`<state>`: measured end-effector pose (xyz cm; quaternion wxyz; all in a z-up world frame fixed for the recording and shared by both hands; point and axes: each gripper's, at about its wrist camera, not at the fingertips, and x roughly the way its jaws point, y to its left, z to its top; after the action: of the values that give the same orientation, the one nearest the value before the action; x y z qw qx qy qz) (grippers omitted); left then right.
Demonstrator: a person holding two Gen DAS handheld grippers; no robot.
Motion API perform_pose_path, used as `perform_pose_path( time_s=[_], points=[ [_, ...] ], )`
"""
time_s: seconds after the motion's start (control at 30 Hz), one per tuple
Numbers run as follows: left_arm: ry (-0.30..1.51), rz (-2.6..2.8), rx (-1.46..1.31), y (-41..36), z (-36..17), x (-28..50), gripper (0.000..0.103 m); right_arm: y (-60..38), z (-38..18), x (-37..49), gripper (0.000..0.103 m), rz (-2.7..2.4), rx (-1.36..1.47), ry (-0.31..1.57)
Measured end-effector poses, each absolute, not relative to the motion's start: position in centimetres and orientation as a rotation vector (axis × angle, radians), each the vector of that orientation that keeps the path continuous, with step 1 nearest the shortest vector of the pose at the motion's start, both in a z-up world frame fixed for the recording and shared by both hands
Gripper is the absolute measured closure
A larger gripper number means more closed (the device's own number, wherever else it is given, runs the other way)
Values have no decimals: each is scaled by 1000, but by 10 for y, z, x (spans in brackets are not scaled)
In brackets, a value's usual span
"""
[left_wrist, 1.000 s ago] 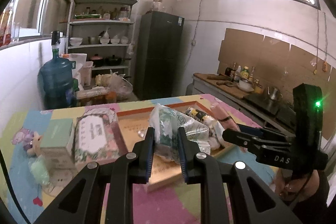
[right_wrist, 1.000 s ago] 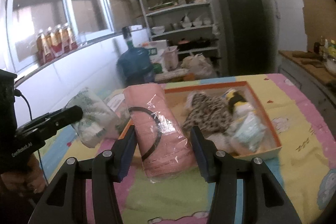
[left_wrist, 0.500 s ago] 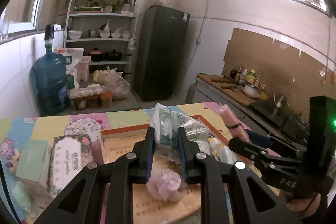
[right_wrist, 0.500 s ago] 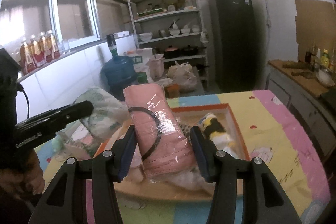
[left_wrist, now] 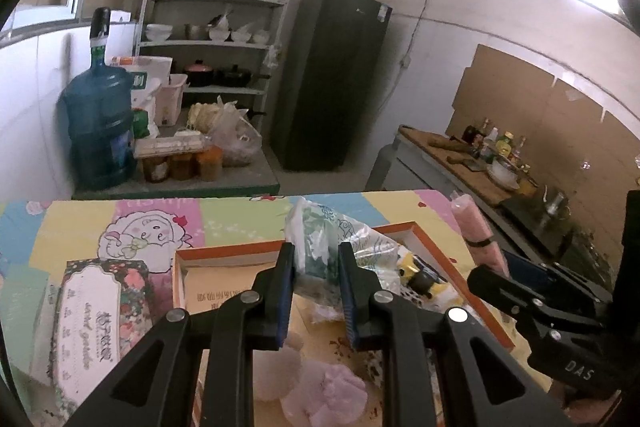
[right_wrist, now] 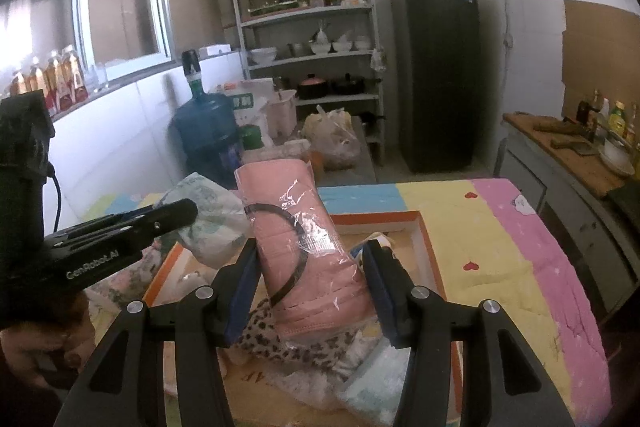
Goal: Organize soft objects
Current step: 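Carry the pink roll and diaper pack into the cardboard box and open both tools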
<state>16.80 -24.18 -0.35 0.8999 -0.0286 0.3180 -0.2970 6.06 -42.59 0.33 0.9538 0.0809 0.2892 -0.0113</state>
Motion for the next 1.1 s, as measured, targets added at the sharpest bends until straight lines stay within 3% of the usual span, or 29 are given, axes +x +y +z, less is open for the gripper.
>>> perform_pose_path(
  time_s=[0.47, 1.1],
  points=[
    [792, -546, -53, -249, -41, 208, 81, -435, -28, 103, 50, -45, 140, 700],
    [814, -497, -58, -244, -48, 213, 79, -435, -54, 118, 49, -51, 143, 772]
  ],
)
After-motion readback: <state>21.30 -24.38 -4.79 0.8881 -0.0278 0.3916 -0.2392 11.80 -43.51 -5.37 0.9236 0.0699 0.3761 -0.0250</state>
